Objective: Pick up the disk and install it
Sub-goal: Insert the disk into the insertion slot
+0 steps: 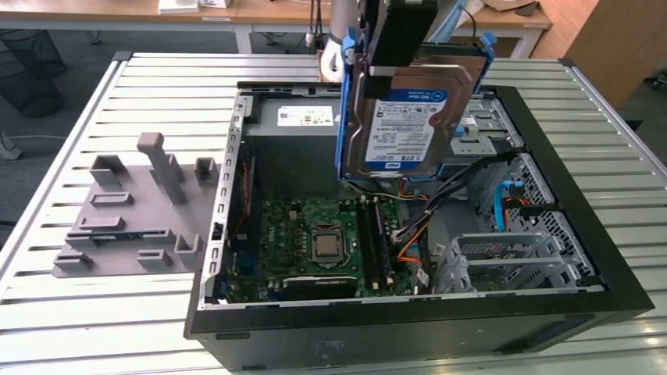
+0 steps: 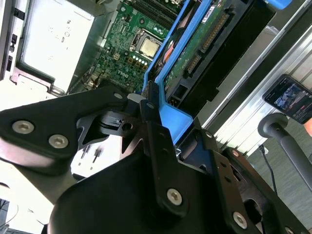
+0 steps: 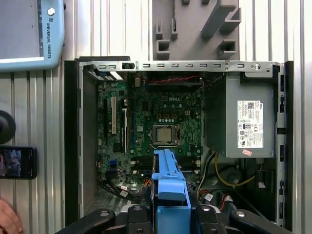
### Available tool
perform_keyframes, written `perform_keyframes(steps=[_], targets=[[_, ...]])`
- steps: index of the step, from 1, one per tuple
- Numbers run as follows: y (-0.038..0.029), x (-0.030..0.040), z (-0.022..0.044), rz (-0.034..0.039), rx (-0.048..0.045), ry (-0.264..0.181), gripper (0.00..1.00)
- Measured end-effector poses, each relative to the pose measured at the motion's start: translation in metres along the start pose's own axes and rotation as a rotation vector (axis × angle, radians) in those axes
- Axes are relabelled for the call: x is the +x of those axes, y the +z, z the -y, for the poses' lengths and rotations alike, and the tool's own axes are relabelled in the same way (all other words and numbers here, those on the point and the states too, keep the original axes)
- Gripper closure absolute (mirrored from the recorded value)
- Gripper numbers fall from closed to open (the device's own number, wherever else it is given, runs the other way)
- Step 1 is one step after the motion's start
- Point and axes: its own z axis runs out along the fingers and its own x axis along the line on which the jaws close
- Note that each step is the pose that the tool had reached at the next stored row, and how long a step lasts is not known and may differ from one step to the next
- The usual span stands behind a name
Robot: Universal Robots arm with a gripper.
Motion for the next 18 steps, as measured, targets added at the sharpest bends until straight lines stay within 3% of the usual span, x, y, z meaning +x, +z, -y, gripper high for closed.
perform_keyframes(steps=[3,9,13,15,18], targets=[[0.0002,0.0007,0.0032,-0.0002,-0.0001,0.000,0.64],[0.0011,0.0155,0.0038,-0.0002,-0.0001,0.000,0.64],[0.0016,0.0187,0.0045,0.0000,-0.0001,0.000,0.64],[0.0019,0.0190,0.0083,0.0000,0.0000,0.000,0.64],[0.0023,0.0190,0.0199,-0.0002,-0.0009,0.000,0.64]])
